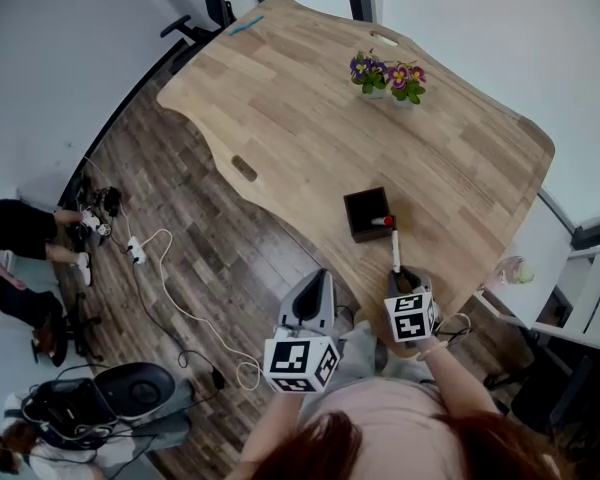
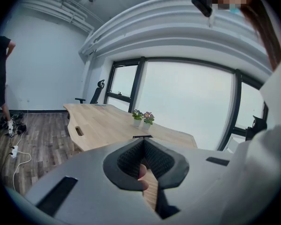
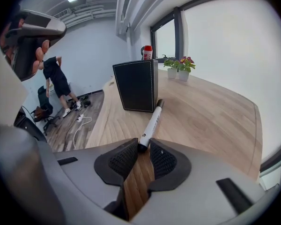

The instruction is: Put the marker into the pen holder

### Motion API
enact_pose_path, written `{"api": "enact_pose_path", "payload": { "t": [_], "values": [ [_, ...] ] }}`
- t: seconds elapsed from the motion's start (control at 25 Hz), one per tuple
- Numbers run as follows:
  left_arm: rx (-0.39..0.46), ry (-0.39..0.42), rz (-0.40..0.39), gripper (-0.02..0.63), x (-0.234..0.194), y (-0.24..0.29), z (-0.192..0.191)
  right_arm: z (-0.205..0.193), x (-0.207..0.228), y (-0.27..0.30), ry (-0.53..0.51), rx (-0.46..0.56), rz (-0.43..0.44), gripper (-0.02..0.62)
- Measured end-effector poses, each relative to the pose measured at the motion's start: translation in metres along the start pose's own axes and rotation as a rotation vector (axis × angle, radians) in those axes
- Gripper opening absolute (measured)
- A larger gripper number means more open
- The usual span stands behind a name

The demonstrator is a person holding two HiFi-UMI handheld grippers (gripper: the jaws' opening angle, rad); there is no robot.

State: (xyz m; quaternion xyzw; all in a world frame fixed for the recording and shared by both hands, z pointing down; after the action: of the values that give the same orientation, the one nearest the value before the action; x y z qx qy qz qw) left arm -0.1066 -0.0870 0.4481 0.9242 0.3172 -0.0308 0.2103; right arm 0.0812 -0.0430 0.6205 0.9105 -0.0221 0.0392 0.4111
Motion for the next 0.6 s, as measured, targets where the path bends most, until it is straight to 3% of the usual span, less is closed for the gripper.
{"api": "enact_pose_path", "payload": {
  "t": [0.6],
  "values": [
    [0.028,-0.012,0.002,0.002,0.007,0.010,0.008,0.008,0.030,-0.022,-0.020,0.042,0.015,0.064]
  ]
}}
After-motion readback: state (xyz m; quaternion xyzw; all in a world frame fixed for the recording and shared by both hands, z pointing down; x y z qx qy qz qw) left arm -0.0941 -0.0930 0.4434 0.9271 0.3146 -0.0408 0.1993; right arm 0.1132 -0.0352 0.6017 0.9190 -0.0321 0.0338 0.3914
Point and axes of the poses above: the fingertips, and each gripper's own axes: y forward along the fingers, x to its right, z out of its top, the point moved 8 cm from there along -y, backward along the fingers, and after that the axes turned 3 degrees about y, right-handed, at the moved point
